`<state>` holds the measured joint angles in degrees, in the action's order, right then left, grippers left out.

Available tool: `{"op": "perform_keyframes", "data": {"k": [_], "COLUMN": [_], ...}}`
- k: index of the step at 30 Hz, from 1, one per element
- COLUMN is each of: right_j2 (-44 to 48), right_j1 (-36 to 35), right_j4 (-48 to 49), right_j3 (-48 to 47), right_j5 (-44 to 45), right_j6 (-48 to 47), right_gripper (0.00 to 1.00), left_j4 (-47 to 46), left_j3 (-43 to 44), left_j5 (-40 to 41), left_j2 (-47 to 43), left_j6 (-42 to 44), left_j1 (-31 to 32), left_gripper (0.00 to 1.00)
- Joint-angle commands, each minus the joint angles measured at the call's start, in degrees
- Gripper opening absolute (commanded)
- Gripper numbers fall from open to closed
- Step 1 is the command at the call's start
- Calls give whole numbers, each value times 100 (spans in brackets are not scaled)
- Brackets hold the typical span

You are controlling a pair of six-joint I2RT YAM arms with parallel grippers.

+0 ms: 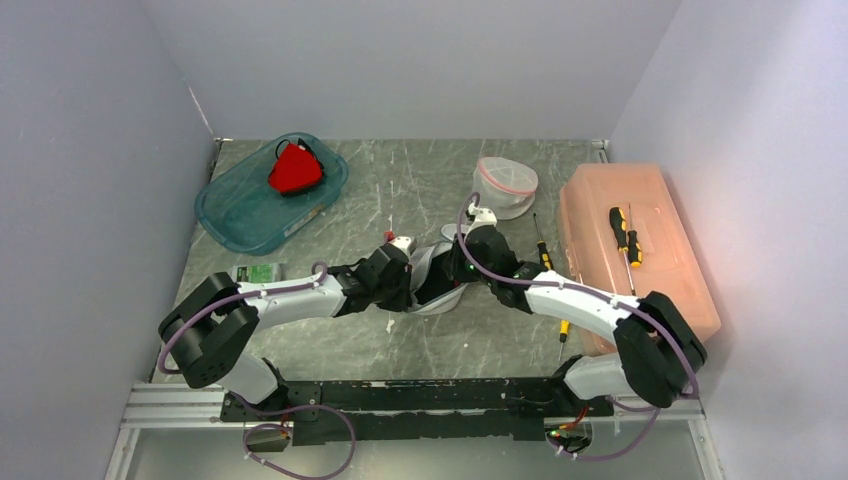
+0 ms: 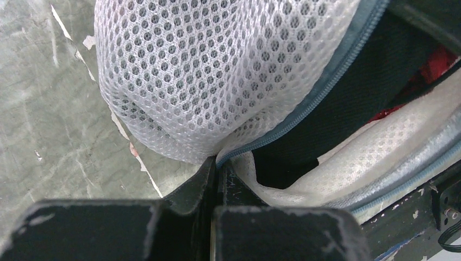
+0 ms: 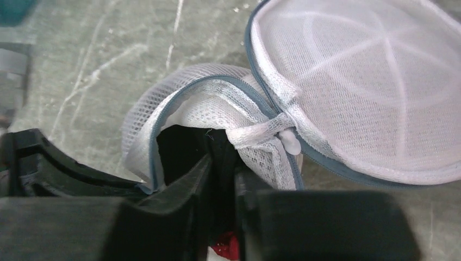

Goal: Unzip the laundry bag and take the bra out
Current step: Pick up the bra from the laundry bag.

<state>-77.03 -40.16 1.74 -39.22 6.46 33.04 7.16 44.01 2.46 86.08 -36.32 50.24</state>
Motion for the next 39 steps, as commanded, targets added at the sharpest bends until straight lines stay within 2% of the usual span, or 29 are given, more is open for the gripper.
{"op": "perform_keyframes", "data": {"k": [1, 2, 3, 6, 9, 12, 21, 26, 35, 39], "right_j2": [472, 582, 682, 997, 1262, 1520, 1702, 2138, 3032, 3269], "right_j1": [31, 32, 28, 21, -107, -449, -1184, -1195, -1172, -1169], "right_j4": [1050, 1075, 1097, 906, 508, 207, 361, 484, 471, 384], "right_j3": [265, 314, 358, 422, 464, 546, 809, 795, 881, 841], "right_j5": [-208, -281, -397, -912, -967, -594, 105, 288, 732, 913], "right_j6": [-292, -368, -478, -990, -1416, -1766, -2131, -1954, -1010, -644], "right_gripper": [9, 3, 0, 0, 0, 0, 0, 0, 0, 0], "left_j4": [97, 132, 177, 472, 908, 1135, 1057, 1086, 684, 647], "left_j3": [140, 169, 210, 375, 581, 792, 1276, 1179, 557, 421], "left_j5": [145, 180, 223, 459, 822, 856, 573, 580, 378, 374], "left_j2": [-164, -185, -220, -306, -412, -559, -672, -429, -522, -620], "left_j6": [-74, -91, -107, -252, -572, -806, -856, -817, -912, -938], "left_j1": [24, 24, 25, 24, -7, -90, -392, -456, -488, -491], "left_gripper": [3, 3, 3, 3, 3, 3, 3, 3, 3, 7]}}
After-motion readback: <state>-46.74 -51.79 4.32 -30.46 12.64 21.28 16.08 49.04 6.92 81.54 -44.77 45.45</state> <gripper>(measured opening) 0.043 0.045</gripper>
